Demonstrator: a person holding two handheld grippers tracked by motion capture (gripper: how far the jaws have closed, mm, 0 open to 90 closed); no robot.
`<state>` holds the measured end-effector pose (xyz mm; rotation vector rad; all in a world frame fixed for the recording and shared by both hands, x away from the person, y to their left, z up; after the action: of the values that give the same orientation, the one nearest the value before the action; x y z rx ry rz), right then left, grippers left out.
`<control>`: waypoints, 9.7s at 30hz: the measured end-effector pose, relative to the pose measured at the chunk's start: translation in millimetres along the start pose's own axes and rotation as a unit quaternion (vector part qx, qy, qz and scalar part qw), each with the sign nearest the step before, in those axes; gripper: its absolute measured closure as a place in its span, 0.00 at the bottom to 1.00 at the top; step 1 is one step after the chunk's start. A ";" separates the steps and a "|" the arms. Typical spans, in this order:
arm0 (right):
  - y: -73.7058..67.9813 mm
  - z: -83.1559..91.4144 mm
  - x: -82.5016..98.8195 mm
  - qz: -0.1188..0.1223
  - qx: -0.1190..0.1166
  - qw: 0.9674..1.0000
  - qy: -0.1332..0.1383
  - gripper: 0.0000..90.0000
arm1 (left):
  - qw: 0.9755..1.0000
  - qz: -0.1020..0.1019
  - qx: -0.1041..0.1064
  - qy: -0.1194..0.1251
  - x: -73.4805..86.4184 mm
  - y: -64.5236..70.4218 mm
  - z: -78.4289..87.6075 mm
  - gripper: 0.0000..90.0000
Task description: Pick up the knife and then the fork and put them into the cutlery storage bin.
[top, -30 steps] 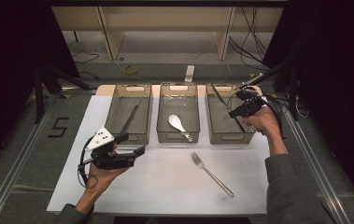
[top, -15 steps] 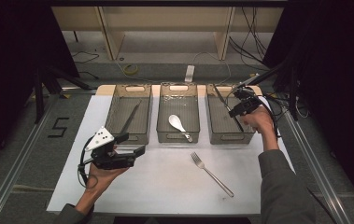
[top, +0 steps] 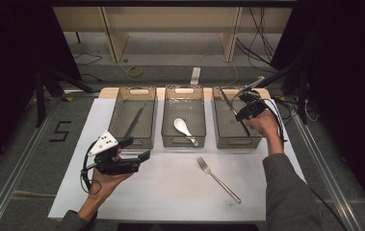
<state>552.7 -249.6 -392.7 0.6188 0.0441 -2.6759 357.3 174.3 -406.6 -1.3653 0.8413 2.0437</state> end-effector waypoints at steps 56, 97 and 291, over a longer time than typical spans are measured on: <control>-130.6 8.0 130.2 0.223 -0.103 0.968 -0.048 0.64 | 1.000 0.001 0.003 -0.001 0.6 0.0 -1.0 0.18; -140.0 -8.1 135.5 0.249 -0.075 0.962 -0.088 0.87 | 1.000 0.001 0.004 -0.001 0.4 0.2 -0.6 0.18; -47.4 42.7 8.1 0.036 -0.074 0.990 0.112 0.43 | 1.000 0.026 0.014 0.010 0.2 -3.3 1.5 0.18</control>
<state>510.2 -213.9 -360.4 0.8507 0.2743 -2.4941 358.7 177.6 -407.0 -1.3640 0.9201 2.0517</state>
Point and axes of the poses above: each handheld gripper's, and its own axes: z roughly backward along the jaws, x roughly out of its underside, y roughly to its right, the point moved 1 cm from there along -z, roughly forward along the jaws, and after that the axes turned 6 degrees about x, right-handed, at the moved point
